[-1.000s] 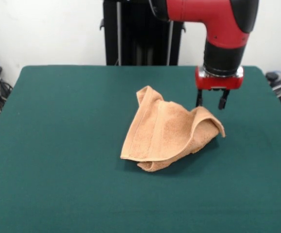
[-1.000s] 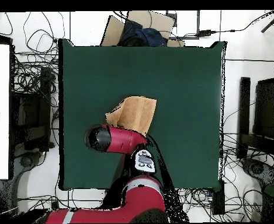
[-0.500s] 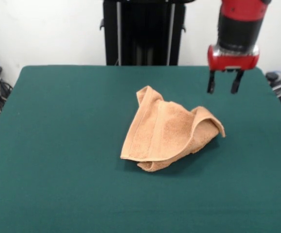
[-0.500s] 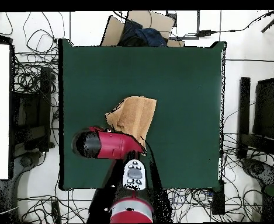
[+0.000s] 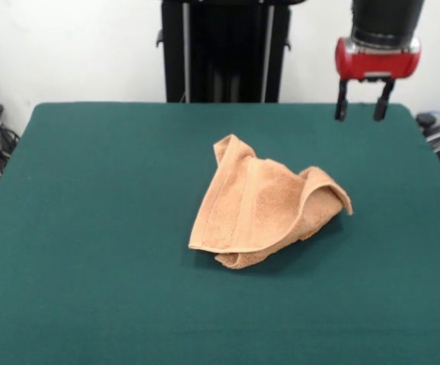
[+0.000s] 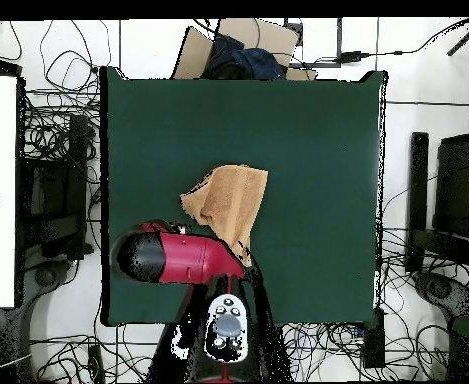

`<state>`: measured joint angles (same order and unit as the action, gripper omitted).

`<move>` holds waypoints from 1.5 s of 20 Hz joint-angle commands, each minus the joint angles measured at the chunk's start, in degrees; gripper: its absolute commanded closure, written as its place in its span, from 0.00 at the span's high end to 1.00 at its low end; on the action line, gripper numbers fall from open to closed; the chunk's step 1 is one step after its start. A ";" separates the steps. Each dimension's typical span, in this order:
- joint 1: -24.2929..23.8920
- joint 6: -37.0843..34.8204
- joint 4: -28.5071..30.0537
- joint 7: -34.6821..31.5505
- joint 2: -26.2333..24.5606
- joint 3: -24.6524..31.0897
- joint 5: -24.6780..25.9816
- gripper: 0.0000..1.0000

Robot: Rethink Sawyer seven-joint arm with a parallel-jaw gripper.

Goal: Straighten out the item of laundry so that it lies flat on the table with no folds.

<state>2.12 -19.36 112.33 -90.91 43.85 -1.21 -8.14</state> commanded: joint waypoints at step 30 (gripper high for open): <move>-6.96 -1.92 6.16 -9.73 -3.62 4.76 -2.80 1.00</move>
<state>-4.64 -22.96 120.03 -90.91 41.87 -0.66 -9.71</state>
